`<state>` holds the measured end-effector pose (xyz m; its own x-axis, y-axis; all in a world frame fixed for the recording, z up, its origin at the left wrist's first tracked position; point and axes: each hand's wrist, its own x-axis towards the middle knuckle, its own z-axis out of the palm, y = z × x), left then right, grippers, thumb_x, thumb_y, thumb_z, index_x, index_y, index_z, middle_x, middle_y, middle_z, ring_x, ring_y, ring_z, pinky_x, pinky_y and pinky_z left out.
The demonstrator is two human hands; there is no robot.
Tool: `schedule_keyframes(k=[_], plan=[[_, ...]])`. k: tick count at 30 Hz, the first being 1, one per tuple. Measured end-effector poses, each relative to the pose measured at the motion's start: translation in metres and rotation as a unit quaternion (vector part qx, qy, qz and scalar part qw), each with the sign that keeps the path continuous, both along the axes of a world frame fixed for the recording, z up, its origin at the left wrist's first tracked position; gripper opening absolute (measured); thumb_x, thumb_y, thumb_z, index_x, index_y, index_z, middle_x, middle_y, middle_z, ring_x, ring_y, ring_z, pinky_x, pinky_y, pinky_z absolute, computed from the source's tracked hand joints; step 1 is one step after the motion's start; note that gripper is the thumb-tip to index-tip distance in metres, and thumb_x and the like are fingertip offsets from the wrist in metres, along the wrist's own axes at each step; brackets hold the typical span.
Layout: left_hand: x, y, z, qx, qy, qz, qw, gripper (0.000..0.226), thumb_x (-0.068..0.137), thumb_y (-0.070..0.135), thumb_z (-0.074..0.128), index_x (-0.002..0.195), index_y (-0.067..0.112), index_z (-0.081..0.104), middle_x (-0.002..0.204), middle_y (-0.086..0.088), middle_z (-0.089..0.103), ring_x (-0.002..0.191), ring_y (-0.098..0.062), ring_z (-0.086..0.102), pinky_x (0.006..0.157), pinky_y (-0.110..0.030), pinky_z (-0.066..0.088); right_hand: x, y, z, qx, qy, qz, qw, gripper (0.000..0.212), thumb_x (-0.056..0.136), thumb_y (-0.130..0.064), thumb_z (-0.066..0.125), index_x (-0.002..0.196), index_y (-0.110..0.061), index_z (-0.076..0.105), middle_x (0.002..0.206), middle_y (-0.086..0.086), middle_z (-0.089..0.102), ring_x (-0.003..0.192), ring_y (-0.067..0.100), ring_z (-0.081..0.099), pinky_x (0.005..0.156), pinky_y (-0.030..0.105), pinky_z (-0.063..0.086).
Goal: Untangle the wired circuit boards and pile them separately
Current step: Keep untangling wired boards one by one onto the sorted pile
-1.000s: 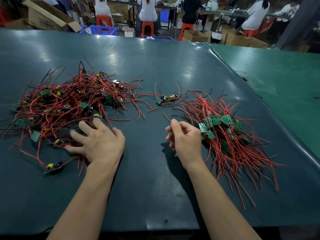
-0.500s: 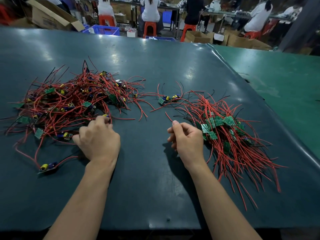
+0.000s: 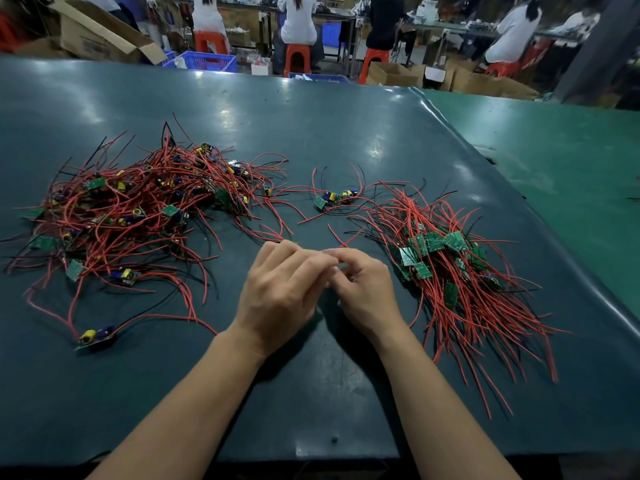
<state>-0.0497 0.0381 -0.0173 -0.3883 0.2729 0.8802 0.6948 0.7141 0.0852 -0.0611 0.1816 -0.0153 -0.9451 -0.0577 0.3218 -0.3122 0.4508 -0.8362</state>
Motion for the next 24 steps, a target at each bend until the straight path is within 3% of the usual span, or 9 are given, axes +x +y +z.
schedule_keyframes(k=[2, 4, 7, 9, 11, 16, 21, 24], plan=[[0.003, 0.003, 0.002, 0.025, 0.014, -0.012, 1.000, 0.011, 0.088, 0.012, 0.071, 0.098, 0.008, 0.069, 0.094, -0.005, 0.070, 0.077, -0.029, 0.060, 0.071, -0.039, 0.046, 0.000, -0.001, -0.001, -0.051, -0.030, 0.007, 0.998, 0.014, 0.090, 0.001, 0.062, 0.093, -0.008, 0.072, 0.079, -0.003, 0.068, 0.066, -0.007, 0.058, 0.070, 0.013, 0.046], [0.008, 0.005, 0.002, 0.036, 0.028, -0.045, 0.998, 0.011, 0.086, 0.014, 0.070, 0.092, 0.009, 0.064, 0.089, -0.008, 0.067, 0.074, -0.028, 0.057, 0.070, -0.038, 0.045, -0.001, -0.002, 0.001, -0.156, -0.079, -0.005, 0.984, 0.013, 0.095, -0.004, 0.059, 0.087, -0.011, 0.066, 0.074, -0.001, 0.069, 0.064, 0.006, 0.061, 0.063, 0.026, 0.053], [0.008, 0.006, 0.000, -0.031, -0.010, -0.083, 0.996, 0.018, 0.088, 0.018, 0.066, 0.073, 0.007, 0.064, 0.070, -0.005, 0.060, 0.062, -0.027, 0.050, 0.060, -0.038, 0.041, -0.003, -0.001, 0.006, -0.301, -0.116, -0.038, 0.946, 0.014, 0.099, -0.008, 0.054, 0.088, -0.012, 0.061, 0.072, -0.001, 0.070, 0.058, 0.012, 0.064, 0.046, 0.025, 0.051], [0.005, 0.006, -0.002, -0.067, -0.049, -0.040, 0.996, 0.021, 0.090, 0.022, 0.063, 0.074, 0.009, 0.066, 0.071, -0.005, 0.060, 0.063, -0.029, 0.051, 0.058, -0.039, 0.041, -0.005, 0.000, 0.010, -0.360, -0.115, -0.044, 0.925, 0.013, 0.102, -0.010, 0.048, 0.092, -0.012, 0.056, 0.078, 0.002, 0.071, 0.062, 0.016, 0.068, 0.043, 0.025, 0.051], [0.003, 0.005, -0.002, -0.044, -0.107, 0.012, 0.993, 0.017, 0.090, 0.023, 0.062, 0.081, 0.009, 0.067, 0.079, -0.006, 0.062, 0.069, -0.030, 0.055, 0.062, -0.042, 0.046, -0.005, 0.000, 0.013, -0.408, -0.103, -0.036, 0.906, 0.014, 0.104, -0.012, 0.043, 0.093, -0.013, 0.052, 0.087, 0.007, 0.070, 0.067, 0.019, 0.070, 0.044, 0.027, 0.052], [0.002, -0.002, -0.009, -0.064, -0.264, 0.110, 0.956, 0.025, 0.085, 0.040, 0.066, 0.100, 0.019, 0.069, 0.093, 0.000, 0.066, 0.087, -0.028, 0.059, 0.073, -0.041, 0.048, -0.007, 0.001, 0.014, -0.483, -0.072, -0.024, 0.872, 0.015, 0.105, -0.015, 0.039, 0.093, -0.012, 0.048, 0.093, 0.012, 0.074, 0.070, 0.024, 0.071, 0.058, 0.028, 0.057], [-0.002, -0.005, -0.007, 0.029, -0.272, 0.216, 0.937, 0.017, 0.084, 0.020, 0.068, 0.100, 0.015, 0.070, 0.092, -0.009, 0.071, 0.085, -0.034, 0.064, 0.073, -0.042, 0.047, -0.009, 0.009, 0.020, -0.578, -0.046, -0.034, 0.814, 0.015, 0.106, -0.014, 0.038, 0.096, -0.009, 0.049, 0.084, 0.017, 0.074, 0.071, 0.029, 0.072, 0.063, 0.030, 0.059], [-0.008, -0.023, -0.005, 0.097, -0.273, 0.387, 0.875, 0.030, 0.083, 0.021, 0.064, 0.112, 0.013, 0.067, 0.111, -0.014, 0.063, 0.105, -0.037, 0.053, 0.085, -0.045, 0.038, -0.008, 0.014, 0.023, -0.616, -0.052, -0.026, 0.786, 0.018, 0.106, -0.015, 0.037, 0.098, -0.006, 0.050, 0.085, 0.017, 0.074, 0.075, 0.031, 0.073, 0.064, 0.031, 0.058]])
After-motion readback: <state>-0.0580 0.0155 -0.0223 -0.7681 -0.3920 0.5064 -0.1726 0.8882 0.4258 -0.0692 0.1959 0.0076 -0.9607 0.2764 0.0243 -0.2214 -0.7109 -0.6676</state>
